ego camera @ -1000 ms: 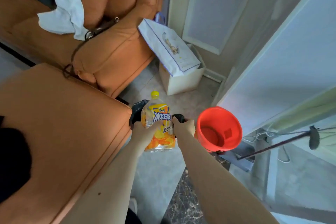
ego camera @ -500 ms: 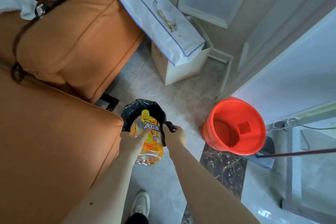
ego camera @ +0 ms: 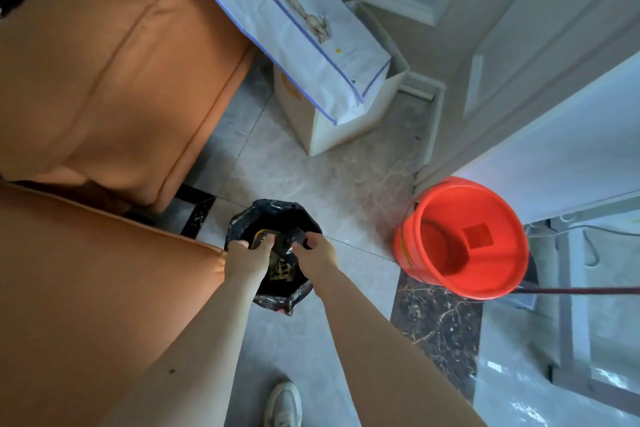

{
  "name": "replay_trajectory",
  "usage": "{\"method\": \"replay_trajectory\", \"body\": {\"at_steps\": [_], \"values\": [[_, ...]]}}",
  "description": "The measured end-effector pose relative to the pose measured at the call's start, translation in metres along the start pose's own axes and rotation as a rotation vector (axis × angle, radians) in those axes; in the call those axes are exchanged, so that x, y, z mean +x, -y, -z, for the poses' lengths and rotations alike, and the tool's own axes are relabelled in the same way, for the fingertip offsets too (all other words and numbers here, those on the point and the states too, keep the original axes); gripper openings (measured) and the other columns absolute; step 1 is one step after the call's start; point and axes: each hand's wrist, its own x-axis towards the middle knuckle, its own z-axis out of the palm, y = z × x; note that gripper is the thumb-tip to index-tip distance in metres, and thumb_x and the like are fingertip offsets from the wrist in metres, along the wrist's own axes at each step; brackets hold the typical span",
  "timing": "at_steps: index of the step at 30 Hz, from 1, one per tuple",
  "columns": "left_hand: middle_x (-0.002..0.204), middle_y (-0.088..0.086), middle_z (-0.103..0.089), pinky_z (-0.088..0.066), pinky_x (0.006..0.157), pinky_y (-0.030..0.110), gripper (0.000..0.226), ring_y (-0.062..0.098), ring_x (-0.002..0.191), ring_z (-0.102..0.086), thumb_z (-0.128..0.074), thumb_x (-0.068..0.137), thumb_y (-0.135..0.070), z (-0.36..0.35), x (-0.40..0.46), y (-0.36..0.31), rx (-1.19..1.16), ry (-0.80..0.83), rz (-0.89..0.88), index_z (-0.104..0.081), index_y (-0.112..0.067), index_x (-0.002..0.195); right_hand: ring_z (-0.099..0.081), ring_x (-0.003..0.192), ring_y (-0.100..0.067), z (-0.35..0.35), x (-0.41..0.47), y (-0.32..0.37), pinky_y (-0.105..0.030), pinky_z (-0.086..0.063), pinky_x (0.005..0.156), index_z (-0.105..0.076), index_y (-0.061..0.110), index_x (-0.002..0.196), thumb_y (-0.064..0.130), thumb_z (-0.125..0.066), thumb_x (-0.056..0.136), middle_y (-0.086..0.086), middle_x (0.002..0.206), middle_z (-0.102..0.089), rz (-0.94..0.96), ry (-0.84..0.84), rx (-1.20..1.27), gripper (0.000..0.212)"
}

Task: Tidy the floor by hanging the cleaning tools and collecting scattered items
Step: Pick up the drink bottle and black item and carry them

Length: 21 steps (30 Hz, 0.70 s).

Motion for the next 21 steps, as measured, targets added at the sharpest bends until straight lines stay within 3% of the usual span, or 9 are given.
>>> {"method": "replay_trajectory", "body": {"at_steps": [3,7,11,13,15,16,18,19,21], "values": [[0.139,0.019,-0.05,-0.04,0.094,0.033,0.064,0.034,0.127,-0.049,-0.059,0.09,-0.037,0.001,0.0,-0.003,0.016,0.019,-0.012,-0.041,0.002,0.138,-0.058,0.115,-0.021,0.002,-0.001,0.0,-0.029,-0.047,0.095,-0.046,0.014,0.138,0.022,-0.055,0.093,-0.003,0.135,-0.056,-0.028,0.004,0.022,0.046],[0.139,0.019,-0.051,-0.04,0.095,0.032,0.059,0.033,0.127,-0.049,-0.058,0.091,-0.032,0.002,-0.013,-0.016,0.061,0.042,-0.035,-0.043,0.002,0.138,-0.054,0.07,-0.006,0.01,-0.011,0.003,-0.016,-0.043,0.059,-0.05,0.014,0.133,0.018,-0.053,0.092,0.001,0.099,-0.06,-0.088,-0.046,0.092,0.042],[0.136,0.019,-0.053,-0.04,0.1,0.035,0.052,0.033,0.125,-0.05,-0.056,0.092,-0.026,-0.007,-0.035,-0.036,0.095,0.063,-0.093,-0.046,0.0,0.135,-0.05,0.063,-0.006,0.03,-0.023,0.007,-0.016,-0.038,0.05,-0.056,0.013,0.126,0.016,-0.053,0.09,0.008,0.079,-0.053,-0.102,-0.1,0.18,0.037],[0.135,0.018,-0.054,-0.041,0.096,0.034,0.05,0.033,0.123,-0.051,-0.053,0.093,-0.025,-0.017,-0.049,-0.048,0.135,0.091,-0.127,-0.046,-0.001,0.136,-0.054,0.07,-0.011,0.047,-0.033,0.007,-0.016,-0.038,0.051,-0.057,0.013,0.122,0.018,-0.054,0.09,0.004,0.085,-0.056,-0.097,-0.124,0.207,0.033],[0.132,0.017,-0.055,-0.04,0.091,0.032,0.046,0.032,0.118,-0.053,-0.052,0.094,-0.023,-0.03,-0.067,-0.059,0.176,0.135,-0.152,-0.047,-0.001,0.134,-0.055,0.081,-0.017,0.067,-0.044,0.004,-0.02,-0.042,0.062,-0.058,0.012,0.12,0.018,-0.056,0.089,-0.002,0.094,-0.06,-0.103,-0.147,0.261,0.032],[0.123,0.017,-0.059,-0.04,0.087,0.032,0.039,0.03,0.107,-0.056,-0.052,0.093,-0.021,-0.035,-0.076,-0.063,0.19,0.158,-0.175,-0.052,-0.001,0.127,-0.055,0.083,-0.019,0.076,-0.05,0.001,-0.023,-0.043,0.068,-0.058,0.011,0.119,0.017,-0.056,0.088,-0.005,0.097,-0.062,-0.102,-0.158,0.287,0.032],[0.083,0.013,-0.055,-0.036,0.071,0.028,0.01,0.023,0.074,-0.048,-0.052,0.091,-0.016,-0.055,-0.099,-0.073,0.261,0.194,-0.231,-0.056,-0.009,0.085,-0.056,0.087,-0.02,0.102,-0.063,-0.009,-0.027,-0.045,0.074,-0.059,0.008,0.118,0.014,-0.055,0.088,-0.012,0.107,-0.067,-0.097,-0.21,0.329,0.031],[0.068,0.009,-0.043,-0.03,0.062,0.028,0.023,0.021,0.062,-0.038,-0.052,0.088,-0.012,-0.065,-0.108,-0.076,0.279,0.198,-0.255,-0.044,-0.011,0.067,-0.056,0.088,-0.02,0.113,-0.07,-0.015,-0.028,-0.044,0.076,-0.059,0.007,0.118,0.012,-0.055,0.088,-0.016,0.112,-0.067,-0.095,-0.233,0.346,0.031],[0.06,0.006,-0.03,-0.021,0.053,0.029,0.034,0.022,0.055,-0.031,-0.05,0.085,-0.008,-0.087,-0.14,-0.084,0.338,0.236,-0.304,-0.03,-0.012,0.058,-0.055,0.09,-0.02,0.144,-0.087,-0.031,-0.029,-0.044,0.078,-0.06,0.006,0.118,0.011,-0.055,0.086,-0.018,0.116,-0.067,-0.089,-0.289,0.379,0.032]]}}
